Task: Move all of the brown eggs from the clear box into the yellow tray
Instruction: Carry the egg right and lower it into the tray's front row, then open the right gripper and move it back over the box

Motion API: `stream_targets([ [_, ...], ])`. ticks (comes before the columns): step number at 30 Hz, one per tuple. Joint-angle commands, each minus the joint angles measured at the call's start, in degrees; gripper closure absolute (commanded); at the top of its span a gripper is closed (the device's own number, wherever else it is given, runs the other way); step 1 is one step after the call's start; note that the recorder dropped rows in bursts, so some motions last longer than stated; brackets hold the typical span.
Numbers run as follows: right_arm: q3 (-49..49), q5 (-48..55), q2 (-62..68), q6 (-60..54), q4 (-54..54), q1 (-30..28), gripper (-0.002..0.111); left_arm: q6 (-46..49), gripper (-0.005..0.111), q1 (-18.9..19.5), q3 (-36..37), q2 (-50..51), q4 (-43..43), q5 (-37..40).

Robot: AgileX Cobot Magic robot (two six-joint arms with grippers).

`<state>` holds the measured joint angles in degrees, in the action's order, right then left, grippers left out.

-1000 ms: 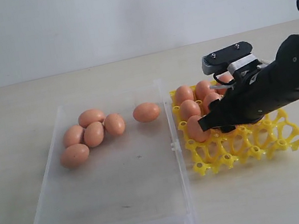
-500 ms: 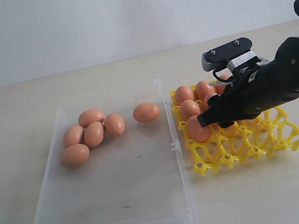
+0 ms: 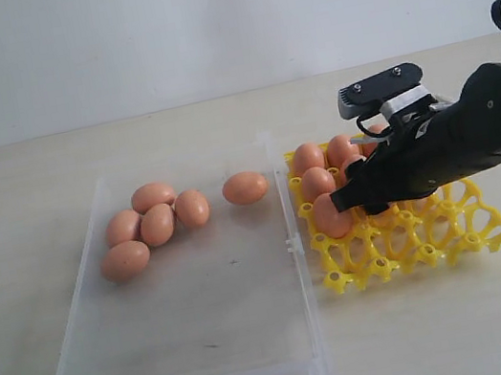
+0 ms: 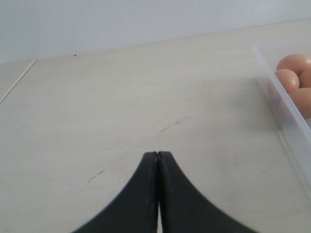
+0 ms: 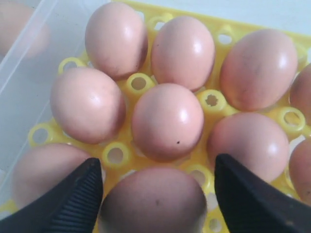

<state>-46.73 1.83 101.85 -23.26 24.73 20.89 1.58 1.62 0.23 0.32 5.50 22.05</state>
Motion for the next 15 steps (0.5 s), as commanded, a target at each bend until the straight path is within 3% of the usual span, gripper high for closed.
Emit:
stream_targets([
  [1,-0.5,-1.0,0.1,1.0,-0.3,-0.3,0.041,-0.3,0.107,0.1,-0.2,-0.3,-0.1,-0.4],
  [15,-2.2,2.2,-2.6,2.4,-0.3,-0.3,0.041,-0.3,0.107,0.1,-0.2,-0.3,-0.1,-0.4],
])
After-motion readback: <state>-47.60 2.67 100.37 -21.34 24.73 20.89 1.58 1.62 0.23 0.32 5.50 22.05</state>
